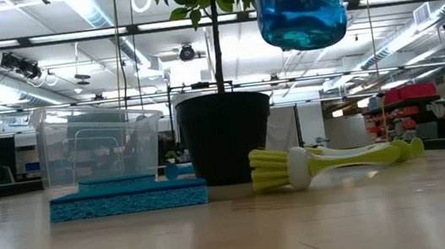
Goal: Pick & Place Kitchen Sink Supplies
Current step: Put the blue liquid soap bottle into the bottom left transparent bin
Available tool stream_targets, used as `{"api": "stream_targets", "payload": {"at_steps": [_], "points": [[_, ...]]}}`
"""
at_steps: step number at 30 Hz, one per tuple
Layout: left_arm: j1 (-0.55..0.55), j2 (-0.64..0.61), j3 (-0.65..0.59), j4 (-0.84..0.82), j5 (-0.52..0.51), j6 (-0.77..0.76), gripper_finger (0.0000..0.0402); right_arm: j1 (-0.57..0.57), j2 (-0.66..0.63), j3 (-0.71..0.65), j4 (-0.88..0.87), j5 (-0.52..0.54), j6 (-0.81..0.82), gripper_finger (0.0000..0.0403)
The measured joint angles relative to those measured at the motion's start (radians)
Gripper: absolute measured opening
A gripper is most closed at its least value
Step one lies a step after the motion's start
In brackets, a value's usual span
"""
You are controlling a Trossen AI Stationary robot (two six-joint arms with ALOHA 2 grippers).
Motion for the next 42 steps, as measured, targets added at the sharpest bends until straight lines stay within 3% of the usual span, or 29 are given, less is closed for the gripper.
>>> {"api": "stream_targets", "payload": {"at_steps": [7,17,35,42], "points": [[0.0,-0.002,0.0,-0.009,0.003,-0.001,0.0143,0.001,0.0,0.0,0.025,0.026,0.043,0.0174],[-0.004,-0.021,-0.001,-0.051,0.106,0.033,0.0143,0.0,-0.024,0.002,0.076,-0.103,0.131,0.0242],[-0.062,-0.253,-0.001,-0.287,0.369,0.126,0.0142,0.0,-0.071,0.002,0.072,-0.105,0.208,0.0226],[-0.111,-0.353,-0.001,-0.437,0.396,0.125,0.0142,0.0,-0.071,0.002,0.074,-0.104,0.208,0.0224]]}}
